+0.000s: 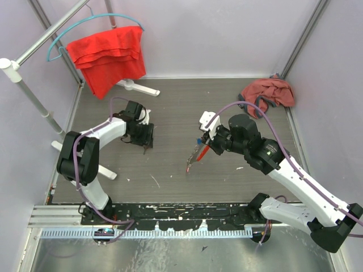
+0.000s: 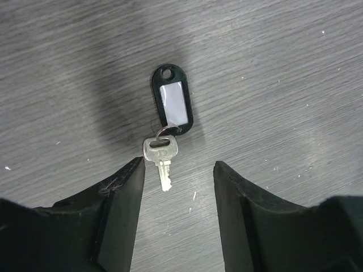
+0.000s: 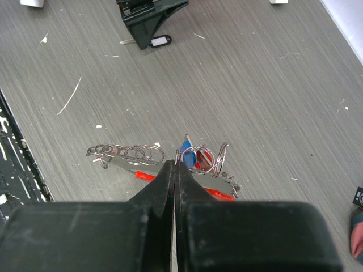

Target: Put the keys on the keyring

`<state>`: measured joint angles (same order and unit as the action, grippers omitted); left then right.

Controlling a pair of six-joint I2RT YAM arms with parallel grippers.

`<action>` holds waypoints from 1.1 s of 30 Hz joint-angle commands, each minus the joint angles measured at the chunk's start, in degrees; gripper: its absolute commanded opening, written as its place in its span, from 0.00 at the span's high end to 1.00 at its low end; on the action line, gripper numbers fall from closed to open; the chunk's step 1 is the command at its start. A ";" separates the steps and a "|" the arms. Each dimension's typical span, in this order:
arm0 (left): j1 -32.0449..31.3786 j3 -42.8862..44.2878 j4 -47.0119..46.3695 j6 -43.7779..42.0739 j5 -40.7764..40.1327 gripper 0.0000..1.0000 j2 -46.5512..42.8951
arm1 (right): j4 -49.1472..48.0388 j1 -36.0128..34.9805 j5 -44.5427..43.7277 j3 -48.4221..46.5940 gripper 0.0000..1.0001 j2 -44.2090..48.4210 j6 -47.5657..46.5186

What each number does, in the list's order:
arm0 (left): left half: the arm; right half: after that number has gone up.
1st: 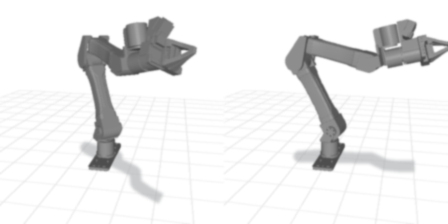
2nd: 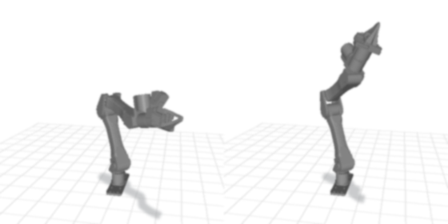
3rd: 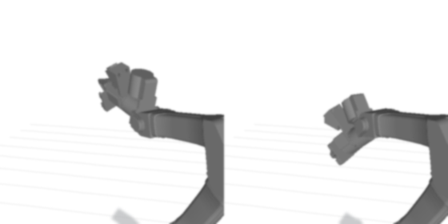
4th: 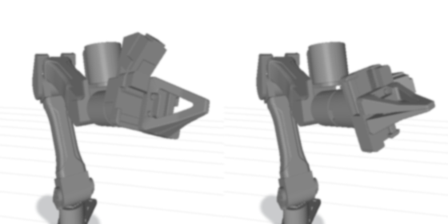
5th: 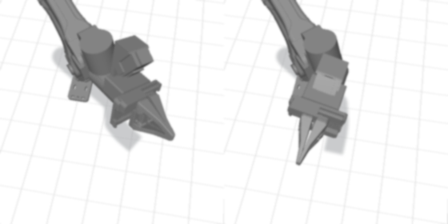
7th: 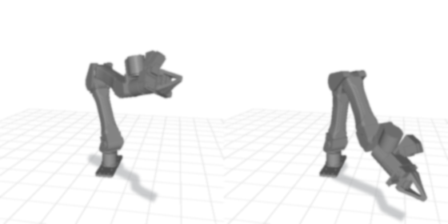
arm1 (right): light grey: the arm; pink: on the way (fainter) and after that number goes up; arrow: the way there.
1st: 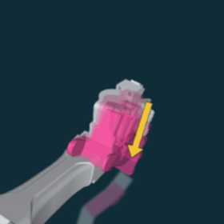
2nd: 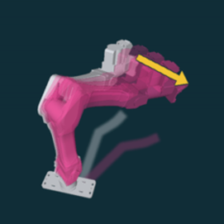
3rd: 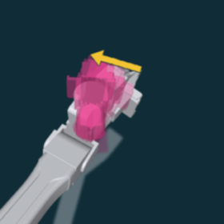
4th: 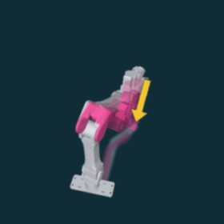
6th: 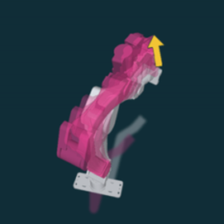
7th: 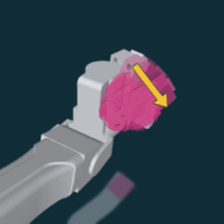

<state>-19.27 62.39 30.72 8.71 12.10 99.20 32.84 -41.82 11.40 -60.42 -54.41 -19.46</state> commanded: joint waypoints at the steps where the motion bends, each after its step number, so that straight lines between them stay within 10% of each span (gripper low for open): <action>1: 0.47 2.99 -1.10 -4.10 0.63 0.42 1.49 | -1.47 0.15 2.73 -2.26 0.99 0.12 0.83; 33: 2.18 5.59 0.59 -7.49 5.79 0.76 6.99 | -1.15 0.18 5.56 -2.31 0.99 -0.33 1.64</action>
<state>-17.28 67.00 30.39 1.56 17.30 105.97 34.83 -41.82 16.16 -60.42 -55.16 -18.22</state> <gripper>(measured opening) 0.272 0.031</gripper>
